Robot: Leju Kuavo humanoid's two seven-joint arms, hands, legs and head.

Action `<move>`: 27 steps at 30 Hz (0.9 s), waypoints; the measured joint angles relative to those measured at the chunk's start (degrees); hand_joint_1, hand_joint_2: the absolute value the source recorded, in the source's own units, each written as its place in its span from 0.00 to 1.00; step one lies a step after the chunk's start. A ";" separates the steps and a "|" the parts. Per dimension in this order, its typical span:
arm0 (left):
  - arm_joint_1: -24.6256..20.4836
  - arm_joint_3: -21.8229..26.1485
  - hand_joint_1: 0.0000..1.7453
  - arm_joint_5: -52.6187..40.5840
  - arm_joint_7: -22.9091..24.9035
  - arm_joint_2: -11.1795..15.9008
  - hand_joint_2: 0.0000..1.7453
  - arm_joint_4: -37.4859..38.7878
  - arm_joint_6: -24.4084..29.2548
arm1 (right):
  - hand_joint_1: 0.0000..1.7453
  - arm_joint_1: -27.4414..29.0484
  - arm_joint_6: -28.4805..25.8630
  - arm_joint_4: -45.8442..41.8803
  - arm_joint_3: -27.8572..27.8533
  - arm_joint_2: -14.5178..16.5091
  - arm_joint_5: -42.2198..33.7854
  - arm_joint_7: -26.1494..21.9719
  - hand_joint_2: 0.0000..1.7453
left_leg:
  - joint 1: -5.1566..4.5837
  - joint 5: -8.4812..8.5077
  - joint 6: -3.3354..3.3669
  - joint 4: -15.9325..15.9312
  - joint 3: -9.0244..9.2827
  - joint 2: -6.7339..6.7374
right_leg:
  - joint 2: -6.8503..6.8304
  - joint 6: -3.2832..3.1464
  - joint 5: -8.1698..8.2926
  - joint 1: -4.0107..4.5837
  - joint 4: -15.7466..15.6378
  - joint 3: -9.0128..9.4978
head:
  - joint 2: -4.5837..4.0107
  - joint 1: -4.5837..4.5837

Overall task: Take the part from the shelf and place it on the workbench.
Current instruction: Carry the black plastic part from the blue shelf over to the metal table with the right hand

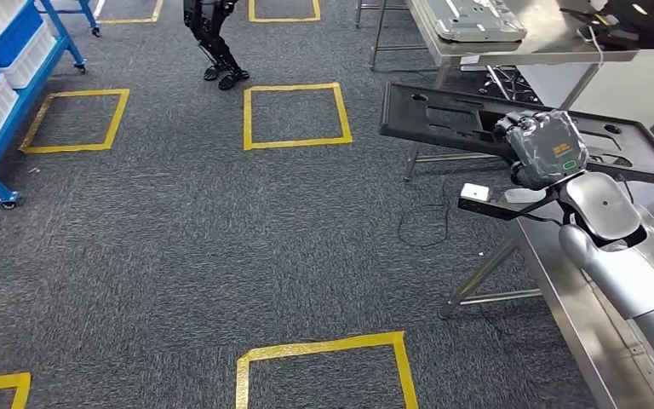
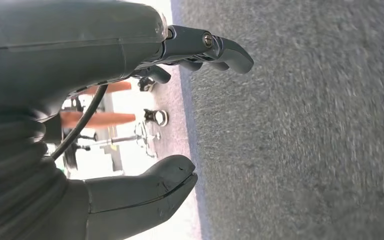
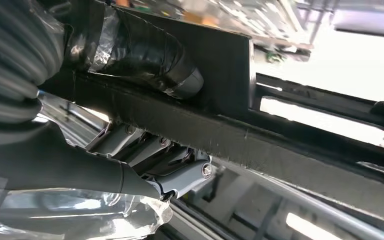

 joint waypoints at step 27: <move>-0.06 2.13 0.00 -1.12 0.17 -0.90 1.00 -1.48 -0.99 | 1.00 -4.73 0.98 2.10 2.45 1.84 0.26 0.90 1.00 | 0.17 0.60 0.32 -0.11 -0.36 -2.66 | 1.27 -0.64 0.74 0.93 -5.72 3.22 | 0.00 0.00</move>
